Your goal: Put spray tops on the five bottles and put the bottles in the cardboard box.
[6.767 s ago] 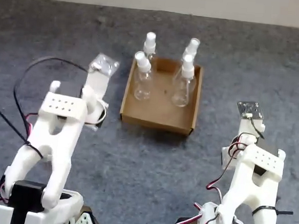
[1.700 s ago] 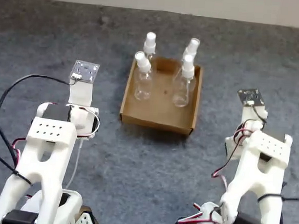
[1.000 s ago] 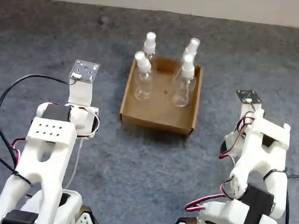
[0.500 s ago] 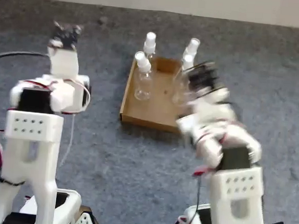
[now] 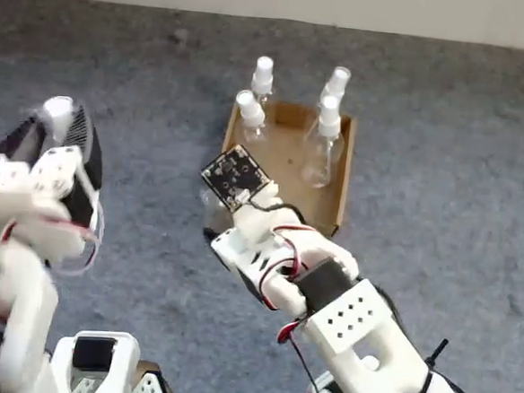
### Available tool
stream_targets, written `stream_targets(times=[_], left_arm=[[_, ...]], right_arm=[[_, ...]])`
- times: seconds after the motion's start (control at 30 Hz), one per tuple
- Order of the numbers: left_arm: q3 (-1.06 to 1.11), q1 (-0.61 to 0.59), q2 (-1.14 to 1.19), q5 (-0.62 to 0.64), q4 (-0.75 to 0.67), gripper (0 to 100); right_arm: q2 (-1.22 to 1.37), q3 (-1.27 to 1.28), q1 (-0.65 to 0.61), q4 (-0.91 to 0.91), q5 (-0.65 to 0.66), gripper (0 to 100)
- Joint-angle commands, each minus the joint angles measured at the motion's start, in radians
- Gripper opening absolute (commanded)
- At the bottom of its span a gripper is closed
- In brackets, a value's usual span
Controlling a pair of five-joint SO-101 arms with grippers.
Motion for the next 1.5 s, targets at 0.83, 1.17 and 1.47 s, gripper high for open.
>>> stream_targets(times=[0.83, 1.17, 1.47], left_arm=[[0.575, 0.104, -0.291, 0.321, -0.465, 0], [0.687, 0.157, -0.294, 0.321, -0.468, 0], [0.865, 0.234, -0.294, 0.250, -0.468, 0]], right_arm=[[-0.294, 0.426, -0.199, -0.487, -0.014, 0.3], [-0.295, 0.426, -0.193, -0.493, -0.014, 0.3], [-0.295, 0.351, -0.074, -0.493, -0.132, 0.3]])
